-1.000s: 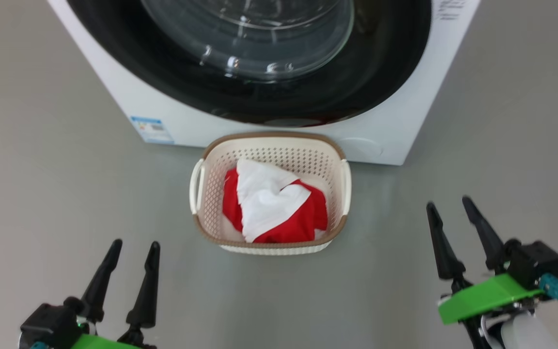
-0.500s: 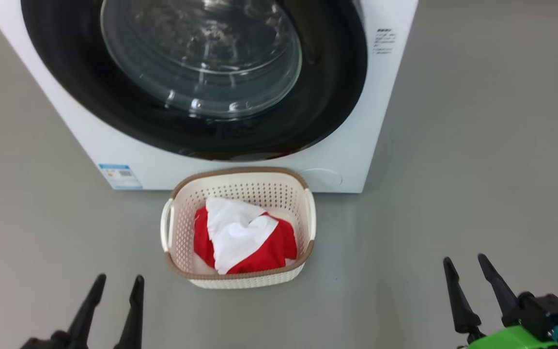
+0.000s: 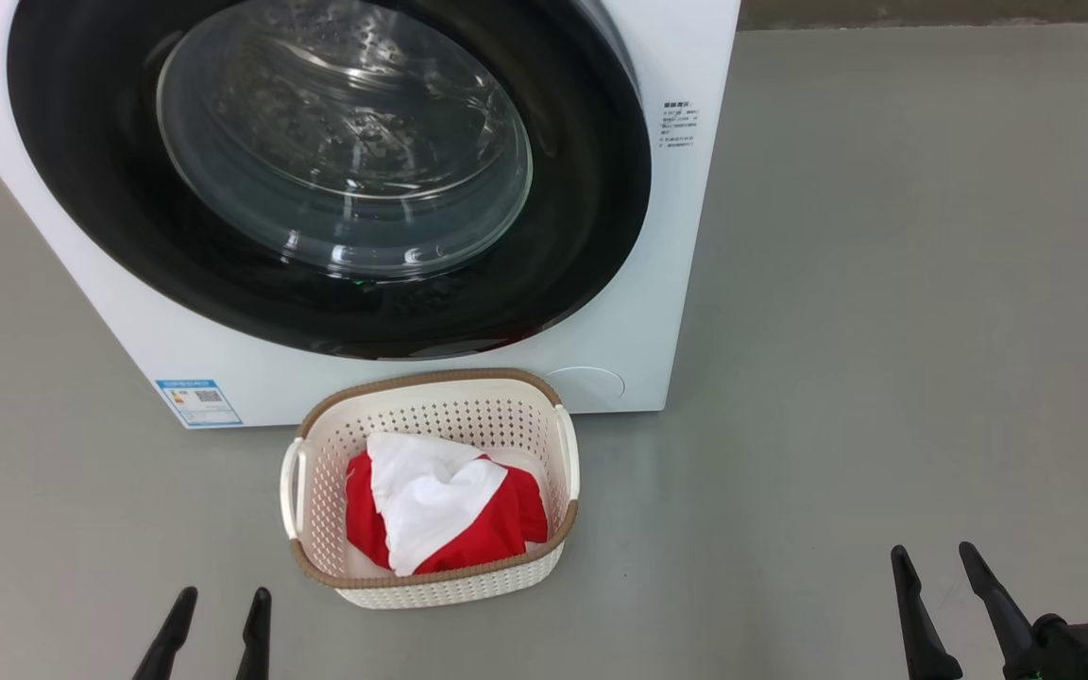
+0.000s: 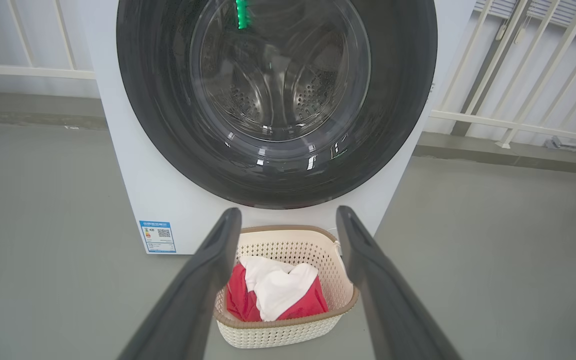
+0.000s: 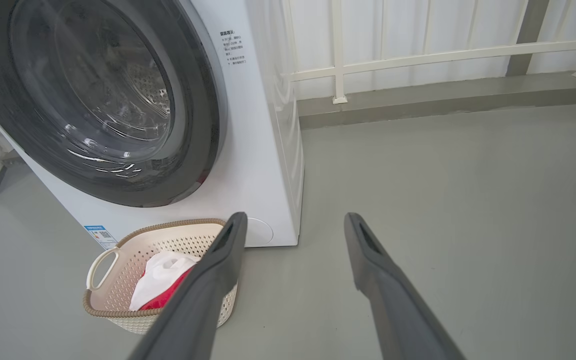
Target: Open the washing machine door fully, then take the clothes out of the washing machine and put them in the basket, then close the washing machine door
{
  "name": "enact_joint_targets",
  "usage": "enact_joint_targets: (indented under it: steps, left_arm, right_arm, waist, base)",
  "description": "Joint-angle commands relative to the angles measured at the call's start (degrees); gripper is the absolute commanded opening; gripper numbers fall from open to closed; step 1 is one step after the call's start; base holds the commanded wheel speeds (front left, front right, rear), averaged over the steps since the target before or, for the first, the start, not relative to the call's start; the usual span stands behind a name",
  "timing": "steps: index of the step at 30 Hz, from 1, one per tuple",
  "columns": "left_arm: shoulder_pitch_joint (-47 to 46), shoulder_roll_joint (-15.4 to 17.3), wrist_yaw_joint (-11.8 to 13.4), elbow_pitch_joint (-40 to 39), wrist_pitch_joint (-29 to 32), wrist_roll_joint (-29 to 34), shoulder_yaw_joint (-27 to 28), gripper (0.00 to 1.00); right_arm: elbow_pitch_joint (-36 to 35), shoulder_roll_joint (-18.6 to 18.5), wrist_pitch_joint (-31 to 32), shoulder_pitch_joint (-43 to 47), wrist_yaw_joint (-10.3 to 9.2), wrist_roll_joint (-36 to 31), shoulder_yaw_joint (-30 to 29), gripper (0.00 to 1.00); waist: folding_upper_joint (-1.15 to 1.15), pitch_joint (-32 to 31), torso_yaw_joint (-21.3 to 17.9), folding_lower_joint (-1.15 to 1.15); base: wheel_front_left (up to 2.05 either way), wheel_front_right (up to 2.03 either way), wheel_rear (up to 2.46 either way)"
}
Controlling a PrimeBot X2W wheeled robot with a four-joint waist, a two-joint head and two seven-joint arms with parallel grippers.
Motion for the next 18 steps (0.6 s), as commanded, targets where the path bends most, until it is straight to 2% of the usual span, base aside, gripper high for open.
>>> enact_joint_targets:
  steps: [1, 18]
  left_arm:
    - [-0.93, 0.51, -0.3, -1.43, -0.52, 0.36, 2.34, 1.0]
    - [-0.71, 0.66, -0.3, -0.77, -0.52, -0.96, 2.64, 1.0]
  right_arm:
    - [-1.55, -0.76, -0.21, -0.66, -0.05, -0.02, 1.23, 1.0]
    - [-1.3, -0.76, -0.21, -1.23, -0.05, 0.67, 1.97, 1.0]
  waist:
    - [0.0, -0.02, -0.13, 0.0]
    - [0.0, -0.14, -0.25, 0.0]
  base:
    - [0.0, 0.0, 0.0]
    - [0.0, 0.0, 0.0]
